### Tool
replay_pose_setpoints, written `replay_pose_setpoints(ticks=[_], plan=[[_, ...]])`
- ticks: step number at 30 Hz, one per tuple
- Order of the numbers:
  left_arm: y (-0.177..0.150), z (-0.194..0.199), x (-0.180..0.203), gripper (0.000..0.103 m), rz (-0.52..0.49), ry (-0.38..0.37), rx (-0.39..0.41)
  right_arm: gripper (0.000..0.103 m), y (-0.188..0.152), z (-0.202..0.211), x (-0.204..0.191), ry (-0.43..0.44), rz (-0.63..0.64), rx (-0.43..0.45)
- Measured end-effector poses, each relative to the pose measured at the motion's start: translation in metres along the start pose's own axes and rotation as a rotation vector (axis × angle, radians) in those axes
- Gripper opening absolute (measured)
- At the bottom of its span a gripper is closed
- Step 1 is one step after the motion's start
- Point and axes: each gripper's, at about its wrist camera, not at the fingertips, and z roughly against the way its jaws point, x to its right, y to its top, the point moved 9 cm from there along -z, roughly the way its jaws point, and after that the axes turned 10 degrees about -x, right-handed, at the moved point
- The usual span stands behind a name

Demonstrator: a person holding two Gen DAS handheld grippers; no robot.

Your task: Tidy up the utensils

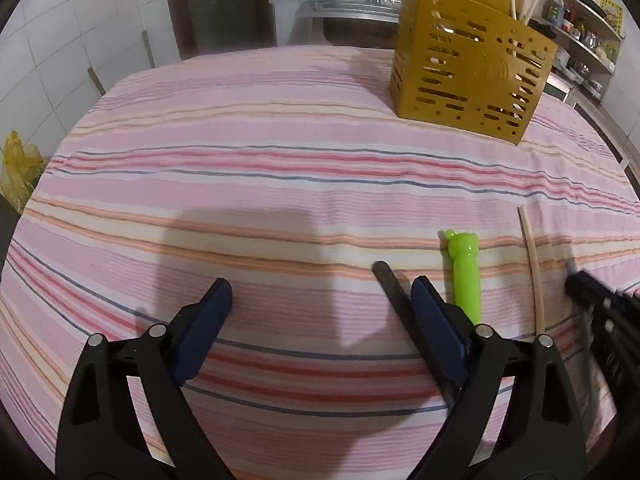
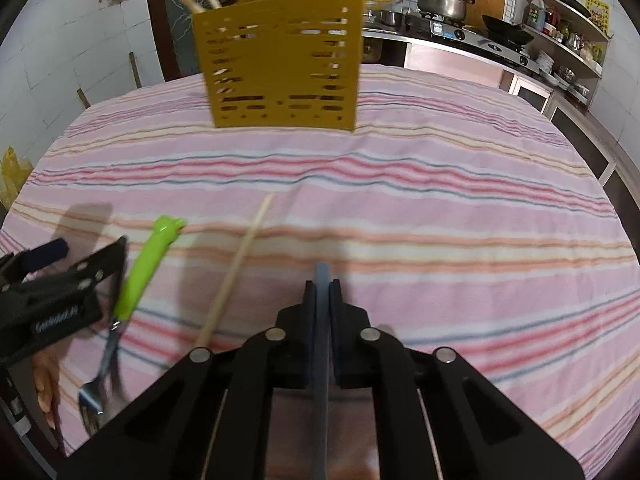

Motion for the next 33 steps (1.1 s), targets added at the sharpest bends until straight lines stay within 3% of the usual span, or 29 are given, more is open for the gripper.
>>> replay_pose_setpoints(ticks=[4,9,19,33], plan=[[-0.001,-0.001,0.008,0.079,0.006,0.025,-0.015,0.007,0.013,-0.005,0.014,-0.012,0.008,-0.002],[-0.002,0.0,0.018,0.061,0.034,0.035,-0.032,0.007,0.012,-0.01,0.021,0.046,-0.025,0.017],[-0.003,0.002,0.035,0.014,0.041,0.011,-0.076,0.007,0.007,-0.004,0.022,0.078,-0.037,0.037],[0.011,0.003,0.026,0.012,0.035,-0.056,-0.043,0.007,0.011,0.009,0.028,0.08,-0.065,0.109]])
